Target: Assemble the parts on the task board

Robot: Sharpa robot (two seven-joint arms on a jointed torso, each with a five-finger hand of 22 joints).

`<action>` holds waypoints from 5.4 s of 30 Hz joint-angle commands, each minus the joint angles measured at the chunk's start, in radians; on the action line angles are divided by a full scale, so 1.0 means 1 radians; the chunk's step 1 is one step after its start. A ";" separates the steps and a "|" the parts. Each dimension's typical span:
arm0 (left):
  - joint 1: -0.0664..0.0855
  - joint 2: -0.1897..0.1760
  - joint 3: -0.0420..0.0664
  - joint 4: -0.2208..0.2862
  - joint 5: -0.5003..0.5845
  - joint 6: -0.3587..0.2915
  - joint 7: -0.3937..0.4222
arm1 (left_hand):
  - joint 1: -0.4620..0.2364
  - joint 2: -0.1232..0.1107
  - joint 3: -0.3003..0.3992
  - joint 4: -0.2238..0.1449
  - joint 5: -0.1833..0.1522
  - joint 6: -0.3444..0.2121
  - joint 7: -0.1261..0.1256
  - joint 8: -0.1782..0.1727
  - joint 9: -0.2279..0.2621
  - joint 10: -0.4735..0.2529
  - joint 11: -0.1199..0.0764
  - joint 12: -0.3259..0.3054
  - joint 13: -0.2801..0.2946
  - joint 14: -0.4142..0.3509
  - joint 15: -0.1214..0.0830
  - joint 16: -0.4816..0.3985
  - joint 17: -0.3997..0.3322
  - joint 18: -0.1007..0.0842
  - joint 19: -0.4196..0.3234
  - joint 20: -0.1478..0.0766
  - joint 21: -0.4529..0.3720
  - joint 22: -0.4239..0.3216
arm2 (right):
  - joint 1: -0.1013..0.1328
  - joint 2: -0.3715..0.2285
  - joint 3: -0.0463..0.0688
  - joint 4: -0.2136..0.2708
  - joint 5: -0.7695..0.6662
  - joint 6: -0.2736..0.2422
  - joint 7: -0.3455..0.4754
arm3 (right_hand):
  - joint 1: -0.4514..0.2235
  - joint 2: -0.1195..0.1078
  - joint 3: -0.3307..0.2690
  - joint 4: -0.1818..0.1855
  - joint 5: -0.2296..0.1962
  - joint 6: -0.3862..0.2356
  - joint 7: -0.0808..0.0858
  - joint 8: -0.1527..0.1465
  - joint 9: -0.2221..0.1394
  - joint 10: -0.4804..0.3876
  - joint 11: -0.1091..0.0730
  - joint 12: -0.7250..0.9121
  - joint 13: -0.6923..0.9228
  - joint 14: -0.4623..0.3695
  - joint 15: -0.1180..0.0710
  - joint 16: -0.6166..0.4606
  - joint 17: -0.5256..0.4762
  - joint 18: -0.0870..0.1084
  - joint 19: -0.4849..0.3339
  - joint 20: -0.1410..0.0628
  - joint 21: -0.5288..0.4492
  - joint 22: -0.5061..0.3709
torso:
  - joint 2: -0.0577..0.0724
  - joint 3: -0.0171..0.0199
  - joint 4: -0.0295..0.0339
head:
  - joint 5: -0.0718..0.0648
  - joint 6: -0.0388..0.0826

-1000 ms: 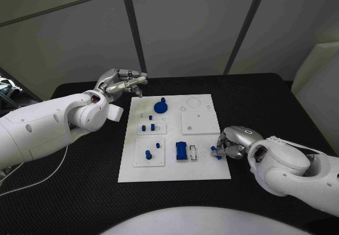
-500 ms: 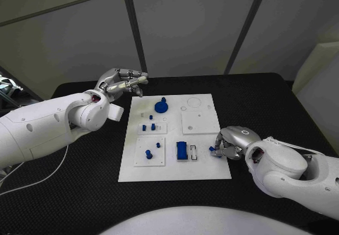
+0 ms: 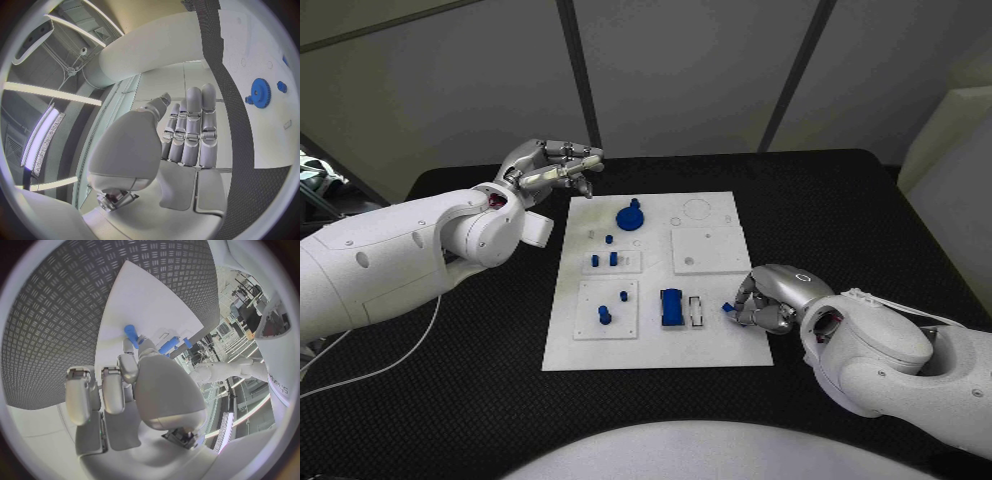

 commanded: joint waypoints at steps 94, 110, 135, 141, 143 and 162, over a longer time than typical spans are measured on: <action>0.002 -0.005 0.001 0.006 0.004 0.020 -0.008 | -0.022 0.007 -0.018 0.015 -0.001 -0.014 -0.001 0.010 -0.001 -0.013 0.000 0.013 -0.001 -0.001 0.004 -0.005 -0.009 -0.019 -0.001 0.002 -0.017 -0.010 | 0.003 0.126 0.006 -0.073 0.139 -0.080 0.024 | -0.269 -0.044 -0.041 0.102 -0.076 0.071 -0.028 0.047 0.088 0.059 -0.022 0.096 0.084 0.083 -0.017 0.022 0.146 -0.015 0.104 -0.019 0.003 0.263 | 0.001 0.0016 -0.0018 | -0.005 0.003; 0.002 -0.006 0.001 0.007 0.004 0.018 -0.008 | -0.022 0.007 -0.018 0.015 -0.001 -0.014 -0.001 0.010 -0.001 -0.013 0.000 0.013 -0.001 -0.001 0.004 -0.005 -0.009 -0.019 -0.001 0.002 -0.017 -0.010 | 0.003 0.145 0.006 -0.130 0.141 -0.081 0.058 | -0.178 -0.022 -0.071 0.062 -0.254 0.067 -0.030 0.060 0.104 0.062 -0.024 0.103 0.094 0.083 -0.019 0.023 0.149 -0.015 0.104 -0.020 0.003 0.263 | 0.001 0.0022 -0.0005 | -0.002 -0.006; 0.002 -0.005 0.001 0.004 0.004 0.017 -0.009 | -0.020 0.009 -0.018 0.015 0.000 -0.015 -0.001 0.011 -0.001 -0.014 -0.001 0.013 -0.001 -0.002 0.004 -0.006 -0.010 -0.019 -0.001 0.002 -0.019 -0.011 | 0.003 0.106 0.006 -0.106 0.202 -0.179 0.198 | -0.242 -0.026 -0.155 0.108 -0.327 0.055 -0.023 0.066 0.113 0.055 -0.017 0.082 0.087 0.082 -0.013 0.019 0.144 -0.015 0.104 -0.014 0.003 0.263 | 0.000 0.0016 -0.0024 | -0.002 -0.009; 0.002 -0.007 0.001 0.005 0.004 0.017 -0.009 | -0.020 0.009 -0.018 0.015 0.000 -0.015 -0.001 0.011 -0.001 -0.014 -0.001 0.013 -0.001 -0.002 0.004 -0.006 -0.010 -0.019 -0.001 0.002 -0.019 -0.011 | 0.002 0.082 0.005 -0.094 0.203 -0.149 0.192 | -0.234 -0.027 -0.157 0.102 -0.326 0.054 -0.024 0.067 0.114 0.055 -0.018 0.081 0.087 0.082 -0.014 0.018 0.144 -0.015 0.104 -0.014 0.003 0.263 | 0.000 0.0009 -0.0030 | -0.002 -0.008; 0.002 -0.006 0.001 0.005 0.004 0.017 -0.009 | -0.020 0.009 -0.018 0.015 0.000 -0.015 -0.001 0.011 -0.001 -0.014 -0.001 0.013 -0.001 -0.002 0.004 -0.006 -0.010 -0.019 -0.001 0.002 -0.019 -0.011 | 0.002 0.080 0.005 -0.094 0.203 -0.136 0.188 | -0.220 -0.028 -0.157 0.096 -0.325 0.054 -0.024 0.068 0.115 0.055 -0.018 0.081 0.087 0.082 -0.014 0.018 0.144 -0.015 0.104 -0.014 0.003 0.263 | 0.001 0.0017 -0.0031 | -0.003 -0.008; 0.002 -0.006 0.001 0.004 0.004 0.018 -0.009 | -0.018 0.010 -0.018 0.014 0.000 -0.015 -0.001 0.011 -0.001 -0.014 -0.001 0.014 -0.001 -0.002 0.004 -0.006 -0.011 -0.019 0.000 0.002 -0.020 -0.012 | 0.002 0.102 0.005 -0.111 0.192 -0.101 0.160 | -0.182 -0.021 -0.155 0.078 -0.324 0.052 -0.023 0.070 0.118 0.054 -0.018 0.079 0.087 0.082 -0.014 0.018 0.143 -0.015 0.104 -0.015 0.003 0.263 | 0.001 0.0017 -0.0023 | -0.001 -0.008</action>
